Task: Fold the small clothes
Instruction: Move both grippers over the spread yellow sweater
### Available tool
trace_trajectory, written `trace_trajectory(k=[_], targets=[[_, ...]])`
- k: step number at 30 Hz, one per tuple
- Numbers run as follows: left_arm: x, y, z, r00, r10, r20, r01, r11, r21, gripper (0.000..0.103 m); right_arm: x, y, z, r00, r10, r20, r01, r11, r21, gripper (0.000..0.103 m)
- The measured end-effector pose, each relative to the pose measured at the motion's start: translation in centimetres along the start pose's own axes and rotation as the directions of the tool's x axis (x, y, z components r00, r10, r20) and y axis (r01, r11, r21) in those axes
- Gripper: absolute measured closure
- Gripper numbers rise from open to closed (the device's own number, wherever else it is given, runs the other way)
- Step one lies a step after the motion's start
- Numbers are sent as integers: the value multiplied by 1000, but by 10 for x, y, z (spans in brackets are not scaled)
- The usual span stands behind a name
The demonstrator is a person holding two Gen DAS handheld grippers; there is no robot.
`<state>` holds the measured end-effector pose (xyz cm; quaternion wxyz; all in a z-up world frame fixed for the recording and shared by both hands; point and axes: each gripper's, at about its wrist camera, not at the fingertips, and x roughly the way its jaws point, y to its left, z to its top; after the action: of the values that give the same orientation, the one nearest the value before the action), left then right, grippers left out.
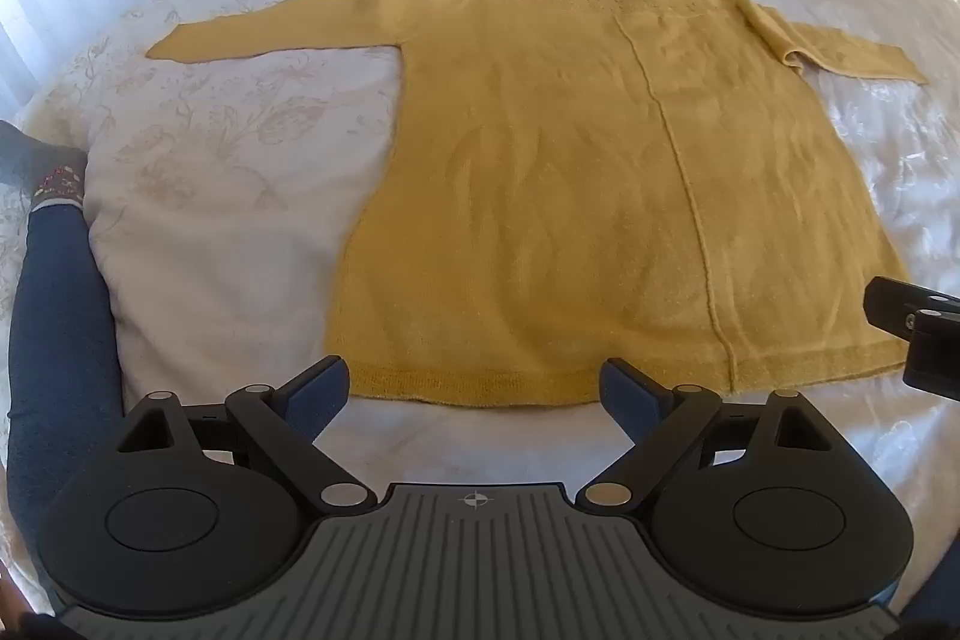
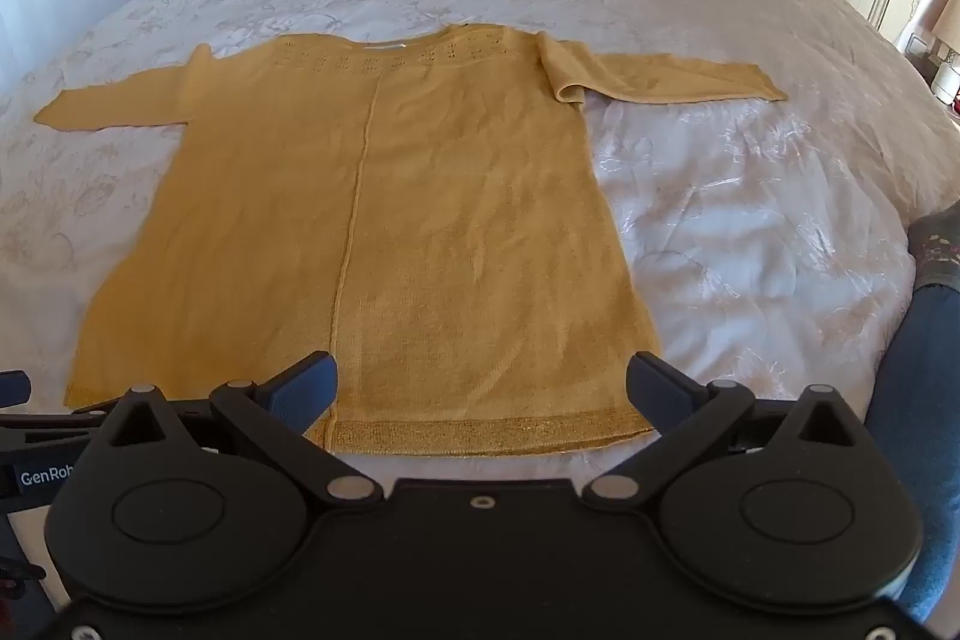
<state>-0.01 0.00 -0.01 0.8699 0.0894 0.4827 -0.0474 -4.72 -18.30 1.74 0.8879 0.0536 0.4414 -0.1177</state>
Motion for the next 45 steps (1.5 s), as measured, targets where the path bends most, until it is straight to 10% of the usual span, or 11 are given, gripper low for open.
trace_trajectory(k=[45], targets=[[15, -1, 7, 999, -22, -37, 22, 1000, -2, 12, 15, -13, 0, 999, 49, 1, -49, 997, 55, 1]])
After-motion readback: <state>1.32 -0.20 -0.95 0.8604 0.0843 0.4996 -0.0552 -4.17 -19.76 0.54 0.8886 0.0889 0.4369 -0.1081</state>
